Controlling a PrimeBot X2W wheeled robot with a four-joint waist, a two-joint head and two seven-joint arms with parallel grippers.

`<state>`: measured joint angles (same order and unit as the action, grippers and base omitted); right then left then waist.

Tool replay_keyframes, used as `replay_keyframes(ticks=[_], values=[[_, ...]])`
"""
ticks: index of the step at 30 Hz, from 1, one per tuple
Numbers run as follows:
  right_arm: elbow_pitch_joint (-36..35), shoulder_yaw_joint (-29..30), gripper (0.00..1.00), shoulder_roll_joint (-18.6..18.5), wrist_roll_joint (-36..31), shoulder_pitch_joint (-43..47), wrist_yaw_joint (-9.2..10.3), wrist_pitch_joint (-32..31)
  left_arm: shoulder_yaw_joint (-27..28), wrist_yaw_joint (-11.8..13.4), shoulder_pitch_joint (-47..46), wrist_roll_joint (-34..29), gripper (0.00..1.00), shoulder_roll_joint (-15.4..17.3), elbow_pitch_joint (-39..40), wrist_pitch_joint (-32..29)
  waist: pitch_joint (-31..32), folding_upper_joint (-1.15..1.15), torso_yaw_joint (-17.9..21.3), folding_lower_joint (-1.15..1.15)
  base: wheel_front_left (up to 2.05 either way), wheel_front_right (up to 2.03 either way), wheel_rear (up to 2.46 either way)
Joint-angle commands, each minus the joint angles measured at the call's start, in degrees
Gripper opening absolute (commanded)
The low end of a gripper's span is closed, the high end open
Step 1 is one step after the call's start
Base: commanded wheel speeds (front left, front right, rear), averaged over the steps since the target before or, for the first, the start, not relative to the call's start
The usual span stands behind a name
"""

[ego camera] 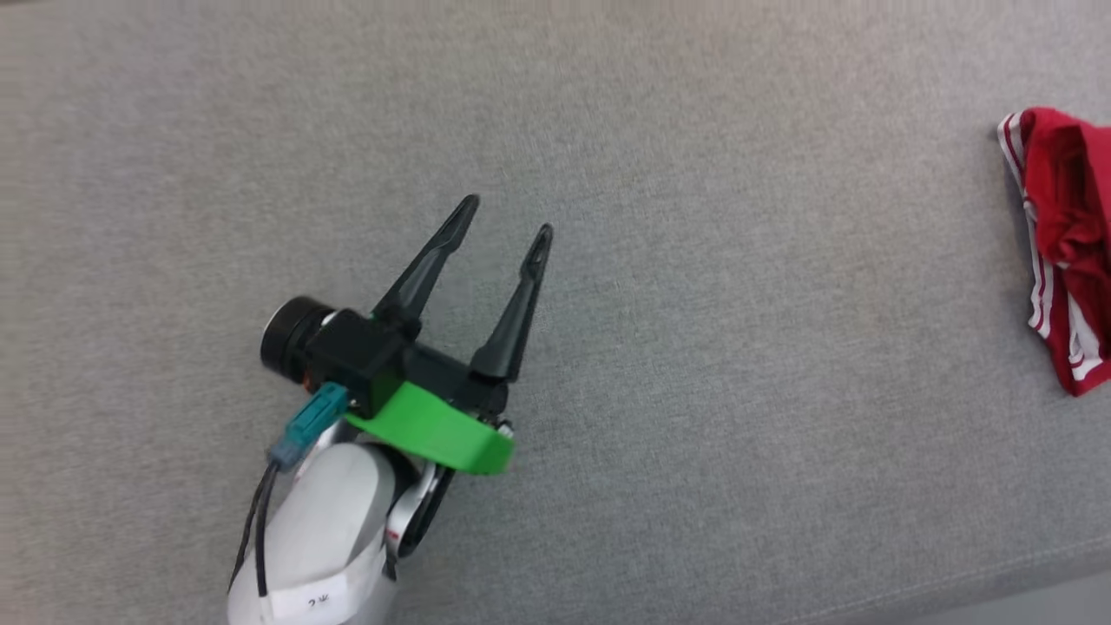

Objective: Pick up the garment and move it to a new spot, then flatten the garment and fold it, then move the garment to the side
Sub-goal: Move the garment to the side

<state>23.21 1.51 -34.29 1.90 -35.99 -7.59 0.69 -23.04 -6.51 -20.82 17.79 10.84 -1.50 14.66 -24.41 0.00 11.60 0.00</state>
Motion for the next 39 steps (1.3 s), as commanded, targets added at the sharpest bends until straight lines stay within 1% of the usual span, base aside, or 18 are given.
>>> replay_keyframes(ticks=[1,6,10,16,20,24,30,34,39], values=[[-1.94,-0.67,1.00,1.30,1.26,1.91,0.10,-0.18,1.37,0.13,1.53,0.62,1.00,-0.43,-0.46,0.33,6.59,0.00,-3.71,0.00,0.00,0.00,0.00],[-9.42,-0.58,1.00,6.69,7.05,8.10,0.10,-1.14,5.89,0.00,6.01,0.50,1.00,-2.13,-2.46,0.33,11.45,0.00,-6.49,0.00,0.00,0.00,0.00],[-14.23,0.71,1.00,11.90,12.03,14.39,0.10,-0.83,9.57,-0.06,9.80,1.20,1.00,-4.20,-4.54,0.33,15.04,0.00,-8.90,0.00,0.00,0.00,0.00],[-19.12,1.78,1.00,19.27,14.08,23.50,0.10,0.47,12.69,-0.06,13.70,-1.56,1.00,-5.35,-6.16,0.33,18.29,0.00,-11.57,0.00,0.00,0.00,0.00],[-20.24,1.89,1.00,23.78,14.03,27.84,0.10,2.25,14.38,0.39,15.64,-3.31,1.00,-6.15,-7.13,0.33,19.67,0.00,-12.58,0.00,0.00,0.00,0.00],[-19.64,1.55,1.00,26.55,13.74,31.14,0.10,5.57,15.85,0.57,17.41,-4.46,1.00,-6.96,-6.92,0.33,20.99,0.00,-13.37,0.00,0.00,0.00,0.00],[-18.53,0.78,1.00,29.22,13.37,34.42,0.10,10.05,17.12,0.16,19.34,-5.85,1.00,-7.56,-5.90,0.33,21.97,0.00,-14.18,0.00,0.00,0.00,0.00],[-16.65,0.05,1.00,30.55,12.03,35.99,0.10,12.10,17.09,-0.47,20.42,-6.28,1.00,-7.82,-4.54,0.34,22.02,0.00,-14.65,0.00,0.00,0.00,0.00],[-15.62,-0.58,1.00,30.97,11.21,35.59,0.10,12.72,16.85,-0.77,20.87,-6.01,1.00,-7.90,-4.91,0.34,21.90,0.00,-14.51,0.00,0.00,0.00,0.00]])
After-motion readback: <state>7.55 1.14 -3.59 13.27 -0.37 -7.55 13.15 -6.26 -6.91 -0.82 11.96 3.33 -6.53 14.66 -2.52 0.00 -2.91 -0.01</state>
